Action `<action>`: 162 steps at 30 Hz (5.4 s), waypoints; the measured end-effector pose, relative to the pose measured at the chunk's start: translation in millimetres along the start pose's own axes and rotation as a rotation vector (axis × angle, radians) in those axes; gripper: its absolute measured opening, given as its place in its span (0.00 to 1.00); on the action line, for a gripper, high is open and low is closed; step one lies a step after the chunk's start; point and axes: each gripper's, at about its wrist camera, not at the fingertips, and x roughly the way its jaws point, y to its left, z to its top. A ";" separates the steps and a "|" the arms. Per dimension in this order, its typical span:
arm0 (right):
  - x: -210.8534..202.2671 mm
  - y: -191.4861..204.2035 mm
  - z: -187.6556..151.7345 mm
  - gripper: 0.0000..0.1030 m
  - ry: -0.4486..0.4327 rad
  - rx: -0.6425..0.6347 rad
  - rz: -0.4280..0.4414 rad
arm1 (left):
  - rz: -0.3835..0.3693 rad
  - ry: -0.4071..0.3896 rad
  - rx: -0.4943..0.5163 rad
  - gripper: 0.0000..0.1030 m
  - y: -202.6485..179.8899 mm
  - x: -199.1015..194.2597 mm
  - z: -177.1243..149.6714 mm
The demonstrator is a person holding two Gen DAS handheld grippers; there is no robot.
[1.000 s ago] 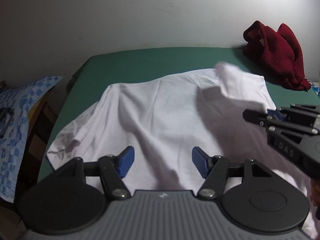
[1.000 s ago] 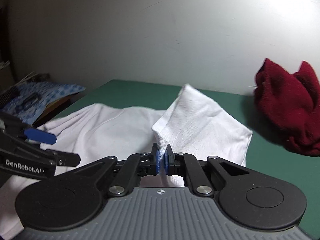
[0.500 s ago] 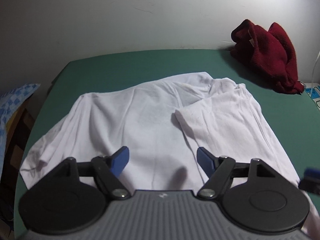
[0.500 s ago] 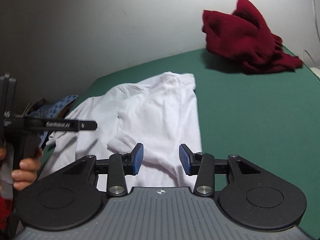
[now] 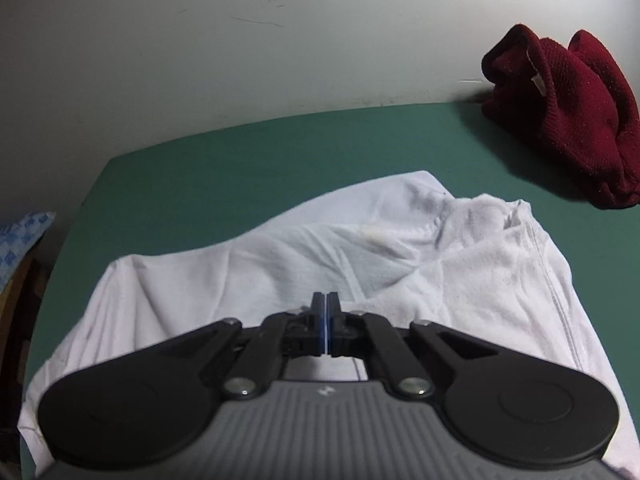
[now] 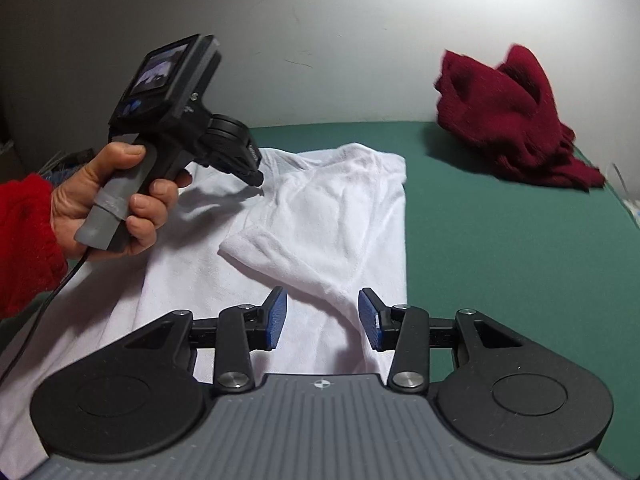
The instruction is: Fold clothes
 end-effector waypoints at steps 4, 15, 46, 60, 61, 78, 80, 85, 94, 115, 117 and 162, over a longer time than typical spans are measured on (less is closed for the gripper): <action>17.7 13.5 11.8 0.43 0.040 -0.057 0.120 | -0.026 0.057 -0.016 0.00 10.0 11.6 -7.1; 42.6 43.6 29.6 0.26 0.180 -0.111 0.523 | -0.015 0.026 0.012 0.08 10.0 9.2 -11.3; -14.0 51.3 -31.7 0.18 0.169 0.083 0.160 | 0.045 -0.015 0.110 0.07 -31.6 -1.3 -31.7; -84.6 87.5 -60.8 0.34 0.007 0.074 -0.043 | -0.109 -0.075 -0.003 0.34 7.5 -112.5 -93.0; -88.1 87.6 -62.2 0.56 -0.004 0.100 -0.061 | -0.104 -0.068 0.009 0.64 5.5 -118.8 -99.9; -130.2 48.0 -90.7 0.42 0.043 0.231 -0.279 | -0.055 -0.053 0.142 0.55 37.2 -179.1 -179.6; -138.8 34.1 -97.2 0.45 0.077 0.209 -0.296 | -0.027 -0.076 0.231 0.59 21.4 -180.4 -174.8; -158.3 10.5 -114.7 0.46 0.132 0.222 -0.256 | -0.039 -0.107 0.382 0.57 -24.7 -157.6 -147.7; -193.4 13.8 -146.8 0.51 0.125 0.216 -0.312 | -0.086 -0.105 0.639 0.53 -95.0 -109.3 -123.0; -196.9 59.0 -163.2 0.08 0.154 0.350 -0.409 | -0.265 -0.106 0.647 0.07 -102.4 -71.5 -92.8; -200.1 64.0 -159.9 0.06 0.154 0.343 -0.414 | -0.273 -0.112 0.636 0.07 -100.0 -73.1 -89.9; -200.9 148.0 -139.1 0.05 0.166 0.097 -0.257 | -0.207 -0.164 0.591 0.06 -48.7 -108.4 -70.7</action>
